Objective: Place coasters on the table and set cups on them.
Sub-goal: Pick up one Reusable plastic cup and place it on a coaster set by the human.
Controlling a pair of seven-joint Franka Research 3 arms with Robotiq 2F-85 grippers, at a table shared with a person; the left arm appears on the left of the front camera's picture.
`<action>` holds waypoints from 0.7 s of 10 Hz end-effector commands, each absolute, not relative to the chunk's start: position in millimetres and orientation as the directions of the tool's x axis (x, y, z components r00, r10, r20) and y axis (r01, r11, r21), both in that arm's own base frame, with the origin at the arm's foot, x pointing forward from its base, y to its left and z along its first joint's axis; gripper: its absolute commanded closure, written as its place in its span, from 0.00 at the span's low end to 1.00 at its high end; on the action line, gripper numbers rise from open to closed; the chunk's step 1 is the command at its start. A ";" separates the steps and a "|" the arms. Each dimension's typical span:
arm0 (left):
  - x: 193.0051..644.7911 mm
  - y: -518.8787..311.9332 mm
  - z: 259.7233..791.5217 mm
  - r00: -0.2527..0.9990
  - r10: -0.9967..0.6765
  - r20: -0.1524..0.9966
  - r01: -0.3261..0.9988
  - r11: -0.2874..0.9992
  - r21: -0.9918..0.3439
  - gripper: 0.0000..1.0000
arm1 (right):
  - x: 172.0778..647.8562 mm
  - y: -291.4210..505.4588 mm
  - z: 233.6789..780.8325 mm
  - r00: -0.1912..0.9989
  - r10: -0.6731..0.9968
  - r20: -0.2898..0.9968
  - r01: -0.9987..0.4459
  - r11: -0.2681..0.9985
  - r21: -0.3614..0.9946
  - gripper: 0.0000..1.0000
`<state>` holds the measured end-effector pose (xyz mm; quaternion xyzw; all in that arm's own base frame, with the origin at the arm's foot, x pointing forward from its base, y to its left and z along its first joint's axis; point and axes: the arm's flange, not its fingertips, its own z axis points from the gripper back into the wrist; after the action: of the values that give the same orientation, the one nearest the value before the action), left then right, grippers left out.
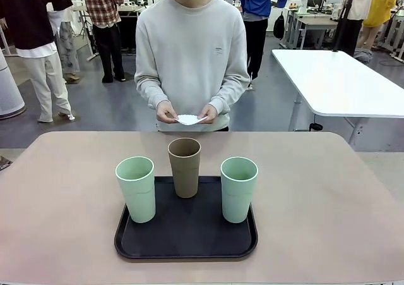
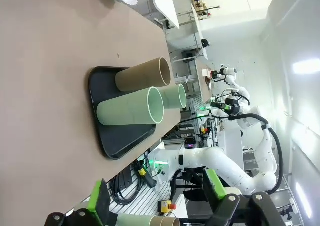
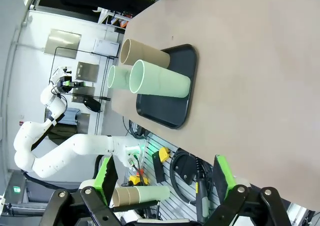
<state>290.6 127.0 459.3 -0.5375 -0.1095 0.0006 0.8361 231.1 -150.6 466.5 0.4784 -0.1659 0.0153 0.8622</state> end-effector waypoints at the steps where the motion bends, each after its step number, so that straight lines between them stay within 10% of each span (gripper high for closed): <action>1: 289.4 130.0 459.5 0.974 0.122 0.188 0.124 0.406 -0.905 0.00 | 231.2 -151.9 465.0 0.946 -0.136 0.295 -0.178 0.542 0.821 0.00; 7: 289.4 130.0 459.5 0.974 0.122 0.188 0.124 0.406 -0.905 0.00 | 231.2 -151.9 465.0 0.946 -0.136 0.295 -0.178 0.542 0.821 0.00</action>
<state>290.4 127.4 459.2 -0.5375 -0.1097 0.0012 0.8361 230.8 -152.0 465.5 0.4779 -0.1654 0.0116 0.8626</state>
